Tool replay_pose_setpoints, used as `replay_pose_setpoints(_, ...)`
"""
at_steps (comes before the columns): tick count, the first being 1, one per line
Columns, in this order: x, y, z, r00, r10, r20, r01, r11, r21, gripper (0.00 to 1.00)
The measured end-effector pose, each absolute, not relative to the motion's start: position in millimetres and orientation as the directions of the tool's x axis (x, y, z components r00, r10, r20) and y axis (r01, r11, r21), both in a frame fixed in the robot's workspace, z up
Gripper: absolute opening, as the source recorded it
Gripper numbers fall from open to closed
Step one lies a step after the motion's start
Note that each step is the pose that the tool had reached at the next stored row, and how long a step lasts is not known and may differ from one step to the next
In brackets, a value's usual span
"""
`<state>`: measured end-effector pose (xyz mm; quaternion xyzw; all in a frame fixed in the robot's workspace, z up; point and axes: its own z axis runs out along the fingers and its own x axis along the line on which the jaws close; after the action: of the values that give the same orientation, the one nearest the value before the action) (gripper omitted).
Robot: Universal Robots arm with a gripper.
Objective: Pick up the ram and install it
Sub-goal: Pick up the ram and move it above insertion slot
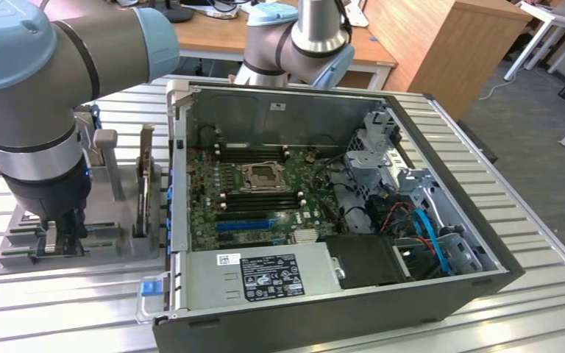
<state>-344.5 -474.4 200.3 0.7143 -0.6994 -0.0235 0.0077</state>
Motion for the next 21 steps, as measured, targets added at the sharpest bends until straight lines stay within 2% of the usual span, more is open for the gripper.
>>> replay_pose_setpoints(6, -344.5, -474.3, 200.1, 0.021, -1.000, -0.023, -0.999, -0.022, 0.044, 0.36)
replay_pose_setpoints(7, -344.4, -474.3, 200.1, 0.021, -1.000, -0.023, -0.999, -0.022, 0.044, 0.34)
replay_pose_setpoints(8, -344.4, -474.3, 200.1, 0.021, -1.000, -0.023, -0.999, -0.022, 0.044, 0.28)
replay_pose_setpoints(10, -344.5, -474.3, 200.1, 0.021, -1.000, -0.023, -0.999, -0.022, 0.044, 0.28)
replay_pose_setpoints(11, -344.5, -474.3, 200.1, 0.021, -1.000, -0.023, -0.999, -0.022, 0.044, 0.21)
replay_pose_setpoints(21, -344.3, -475.9, 200.1, 0.022, -1.000, -0.023, -0.999, -0.023, 0.044, 0.21)
